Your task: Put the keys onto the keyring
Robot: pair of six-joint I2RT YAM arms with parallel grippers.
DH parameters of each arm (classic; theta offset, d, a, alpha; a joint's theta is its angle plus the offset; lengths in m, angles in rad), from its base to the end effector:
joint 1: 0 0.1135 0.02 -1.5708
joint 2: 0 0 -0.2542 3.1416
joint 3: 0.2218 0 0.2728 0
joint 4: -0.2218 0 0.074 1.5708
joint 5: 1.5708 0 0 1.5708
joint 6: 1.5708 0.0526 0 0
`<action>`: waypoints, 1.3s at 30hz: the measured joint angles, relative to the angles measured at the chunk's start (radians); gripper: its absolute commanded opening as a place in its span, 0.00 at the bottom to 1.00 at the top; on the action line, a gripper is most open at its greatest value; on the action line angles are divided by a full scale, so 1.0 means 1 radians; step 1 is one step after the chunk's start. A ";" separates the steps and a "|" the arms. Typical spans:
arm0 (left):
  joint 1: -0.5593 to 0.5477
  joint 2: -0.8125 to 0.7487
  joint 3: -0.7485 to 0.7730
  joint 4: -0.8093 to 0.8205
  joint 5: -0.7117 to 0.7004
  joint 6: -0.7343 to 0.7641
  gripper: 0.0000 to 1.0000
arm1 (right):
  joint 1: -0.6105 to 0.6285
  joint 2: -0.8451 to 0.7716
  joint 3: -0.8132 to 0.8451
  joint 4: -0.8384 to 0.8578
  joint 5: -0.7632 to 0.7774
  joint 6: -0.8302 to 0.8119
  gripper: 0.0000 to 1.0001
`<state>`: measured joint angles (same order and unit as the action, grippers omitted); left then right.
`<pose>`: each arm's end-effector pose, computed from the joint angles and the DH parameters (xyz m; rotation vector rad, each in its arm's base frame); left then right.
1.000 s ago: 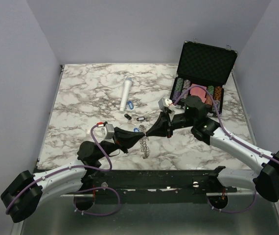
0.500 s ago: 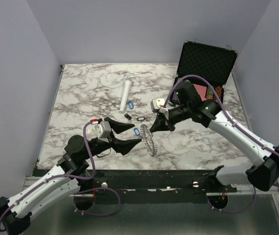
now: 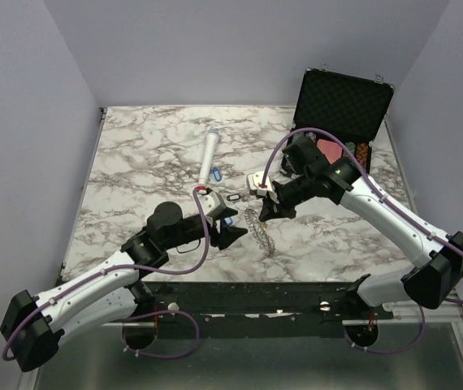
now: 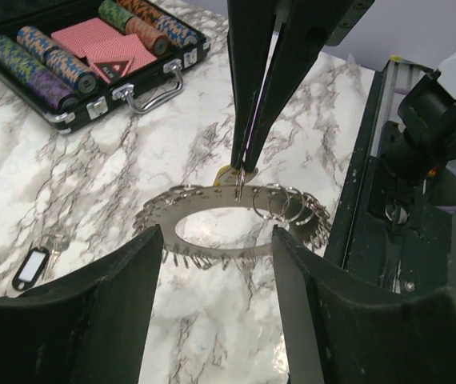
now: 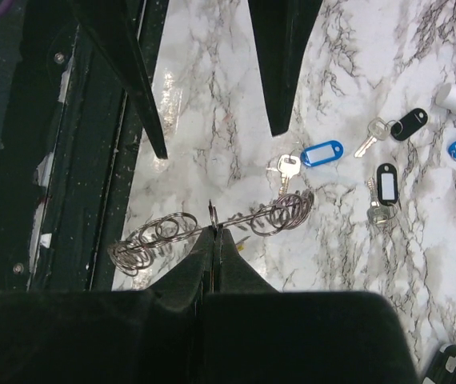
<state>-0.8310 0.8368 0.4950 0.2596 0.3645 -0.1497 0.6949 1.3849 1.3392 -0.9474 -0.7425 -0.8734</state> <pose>0.1502 -0.1923 0.2595 0.8551 1.5330 -1.0320 0.2101 0.2214 0.3167 -1.8731 1.4885 0.8586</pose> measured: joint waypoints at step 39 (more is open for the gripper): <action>0.000 0.201 -0.048 0.372 0.108 -0.014 0.23 | 0.000 0.000 -0.002 0.005 0.004 0.037 0.00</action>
<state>-0.8310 1.0378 0.4473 0.6315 0.4725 -0.1642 0.6949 1.3846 1.3373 -0.9428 -0.7383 -0.8368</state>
